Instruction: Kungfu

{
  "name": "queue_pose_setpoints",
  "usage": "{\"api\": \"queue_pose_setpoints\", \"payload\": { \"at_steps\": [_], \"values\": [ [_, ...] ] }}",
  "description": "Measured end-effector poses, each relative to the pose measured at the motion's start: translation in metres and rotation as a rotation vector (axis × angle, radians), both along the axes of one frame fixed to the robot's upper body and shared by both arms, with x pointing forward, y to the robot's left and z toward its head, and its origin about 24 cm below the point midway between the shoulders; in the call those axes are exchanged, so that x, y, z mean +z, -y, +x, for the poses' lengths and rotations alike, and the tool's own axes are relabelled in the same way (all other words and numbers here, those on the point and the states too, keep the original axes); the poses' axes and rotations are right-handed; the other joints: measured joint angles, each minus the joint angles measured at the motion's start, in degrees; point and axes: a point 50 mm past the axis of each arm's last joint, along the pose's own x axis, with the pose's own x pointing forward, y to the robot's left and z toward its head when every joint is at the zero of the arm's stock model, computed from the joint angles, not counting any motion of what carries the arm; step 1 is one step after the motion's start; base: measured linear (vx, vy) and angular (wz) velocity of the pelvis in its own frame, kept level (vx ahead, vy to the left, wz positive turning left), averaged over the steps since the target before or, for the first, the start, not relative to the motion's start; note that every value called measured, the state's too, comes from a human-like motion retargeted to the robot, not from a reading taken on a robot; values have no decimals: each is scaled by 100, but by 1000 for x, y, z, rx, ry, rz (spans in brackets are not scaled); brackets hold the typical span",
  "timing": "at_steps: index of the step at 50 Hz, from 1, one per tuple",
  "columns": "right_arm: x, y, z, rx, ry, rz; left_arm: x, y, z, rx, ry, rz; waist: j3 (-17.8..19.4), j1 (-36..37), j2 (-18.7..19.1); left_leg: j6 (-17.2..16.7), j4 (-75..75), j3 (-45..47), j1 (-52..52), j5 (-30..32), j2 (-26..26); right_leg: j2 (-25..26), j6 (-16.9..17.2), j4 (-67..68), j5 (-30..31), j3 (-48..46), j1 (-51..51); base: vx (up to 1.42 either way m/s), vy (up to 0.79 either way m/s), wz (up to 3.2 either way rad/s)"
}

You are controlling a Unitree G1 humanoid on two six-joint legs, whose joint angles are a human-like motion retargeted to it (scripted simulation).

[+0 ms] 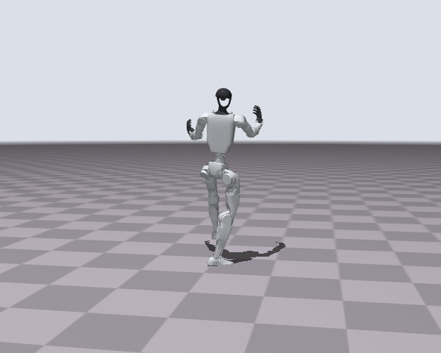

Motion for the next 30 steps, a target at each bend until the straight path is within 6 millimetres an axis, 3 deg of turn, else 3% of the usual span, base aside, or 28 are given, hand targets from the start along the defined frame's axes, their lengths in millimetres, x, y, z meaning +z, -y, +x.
{"api": "queue_pose_setpoints", "payload": {
  "at_steps": [3,5,7,9,10,12,14,17,20,25,28,30],
  "values": [
    [-7,-21,21,35,-89,-86,30,8,29,-53,19,4,-174,-97,32,224,-80,695,432,178,-237,192,344,-146,139,-508,437,77,-7,236],
    [-11,-35,33,22,-137,-150,44,12,43,-73,17,0,-322,-172,62,200,47,664,748,-517,-529,320,595,-188,229,-728,706,93,-3,198],
    [-16,-49,42,-3,-200,-192,54,14,53,-89,9,-6,-437,-68,-52,649,-14,636,902,-1349,-751,298,869,-158,424,-807,854,80,-19,96],
    [-22,-59,46,-12,-256,-191,64,19,62,-110,11,-39,-675,127,-149,1047,-154,490,735,-1603,-764,528,887,-84,919,-854,684,90,-42,64],
    [-25,-62,47,-21,-280,-175,68,24,67,-131,15,-64,-809,117,-172,1070,-91,270,622,-1681,-742,660,887,7,1239,-961,610,82,-41,43],
    [-16,-75,48,-5,-245,-145,74,28,70,-153,61,-113,-648,486,-245,961,193,298,484,-1728,-489,485,887,536,1926,-188,400,57,-33,10],
    [3,-79,46,2,-161,-137,90,25,70,-136,138,-131,-457,252,106,884,195,-241,707,-1901,-483,931,887,1027,2247,424,361,35,-44,149],
    [7,-76,43,-25,-109,-142,103,14,65,-82,158,-100,-453,-290,419,661,123,-1127,859,-1919,-438,2059,887,2021,1988,1187,95,61,-74,201],
    [3,-65,41,-99,-94,-157,104,18,68,-112,125,-66,-640,-545,597,654,177,-1704,786,-2023,-418,2173,887,3370,1781,948,-247,66,-27,138],
    [-21,-30,39,-173,-193,-126,90,43,79,-226,77,-92,-600,-695,734,862,102,-2352,1263,-2314,-788,2090,887,4777,1451,1240,-691,51,-5,135],
    [-55,-14,29,-151,-264,-81,52,65,81,-311,-46,-105,-641,-998,712,1078,203,-2666,1535,-2524,-1240,2000,887,4532,1041,1706,-904,52,16,157],
    [-89,1,17,-146,-330,-75,11,89,77,-395,-171,-121,-701,-1304,632,1346,47,-2852,1862,-2541,-1777,1482,887,4050,670,1897,-1000,49,29,179]
  ]
}}
